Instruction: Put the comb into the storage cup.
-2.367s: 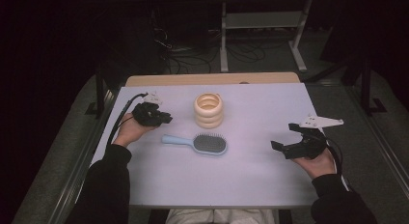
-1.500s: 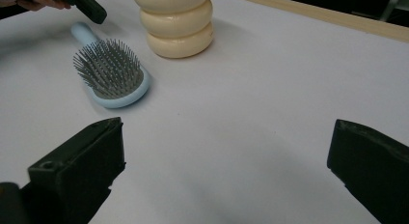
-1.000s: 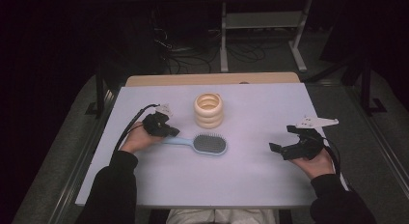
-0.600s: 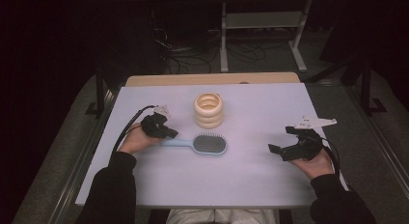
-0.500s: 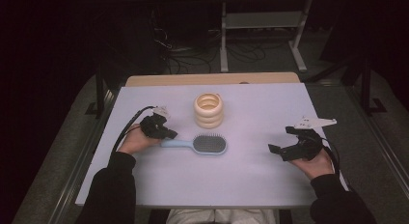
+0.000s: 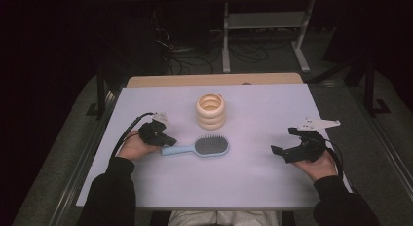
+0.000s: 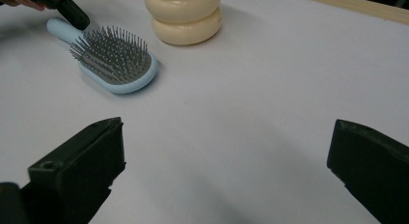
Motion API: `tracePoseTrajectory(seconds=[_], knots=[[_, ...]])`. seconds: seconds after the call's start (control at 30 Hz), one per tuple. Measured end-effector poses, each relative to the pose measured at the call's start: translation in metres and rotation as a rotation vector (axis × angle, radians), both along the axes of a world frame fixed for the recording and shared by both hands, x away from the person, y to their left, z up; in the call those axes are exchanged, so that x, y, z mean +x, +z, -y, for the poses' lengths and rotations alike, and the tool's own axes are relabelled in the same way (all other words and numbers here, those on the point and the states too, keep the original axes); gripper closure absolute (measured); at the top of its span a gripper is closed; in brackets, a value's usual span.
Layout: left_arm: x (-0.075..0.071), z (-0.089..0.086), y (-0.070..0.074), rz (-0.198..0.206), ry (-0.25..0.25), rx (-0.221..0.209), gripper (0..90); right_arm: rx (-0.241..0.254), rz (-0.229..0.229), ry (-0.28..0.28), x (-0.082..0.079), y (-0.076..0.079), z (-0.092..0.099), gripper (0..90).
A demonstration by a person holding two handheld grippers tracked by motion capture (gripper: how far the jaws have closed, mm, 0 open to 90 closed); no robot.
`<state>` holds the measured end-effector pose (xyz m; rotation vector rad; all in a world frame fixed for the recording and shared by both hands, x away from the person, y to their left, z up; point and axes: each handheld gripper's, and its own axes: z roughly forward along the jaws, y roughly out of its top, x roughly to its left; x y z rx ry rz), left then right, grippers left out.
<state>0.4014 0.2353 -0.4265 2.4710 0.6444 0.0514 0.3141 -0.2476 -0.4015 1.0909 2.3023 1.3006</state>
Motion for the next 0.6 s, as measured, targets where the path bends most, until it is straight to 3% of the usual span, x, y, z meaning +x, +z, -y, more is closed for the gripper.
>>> tracePoseTrajectory(seconds=[0.33, 0.53, 0.6], knots=[[-0.012, 0.001, 0.000, -0.004, -0.009, 0.007, 90.0, -0.004, 0.003, 0.000, 0.000, 0.000, -0.001, 0.0], [-0.017, 0.001, -0.001, 0.011, -0.016, 0.045, 90.0, -0.008, 0.000, 0.005, -0.001, 0.000, -0.001, 0.0], [-0.020, 0.000, -0.001, 0.010, -0.007, 0.034, 90.0, -0.006, 0.000, 0.005, -0.001, 0.000, -0.001, 0.0]])
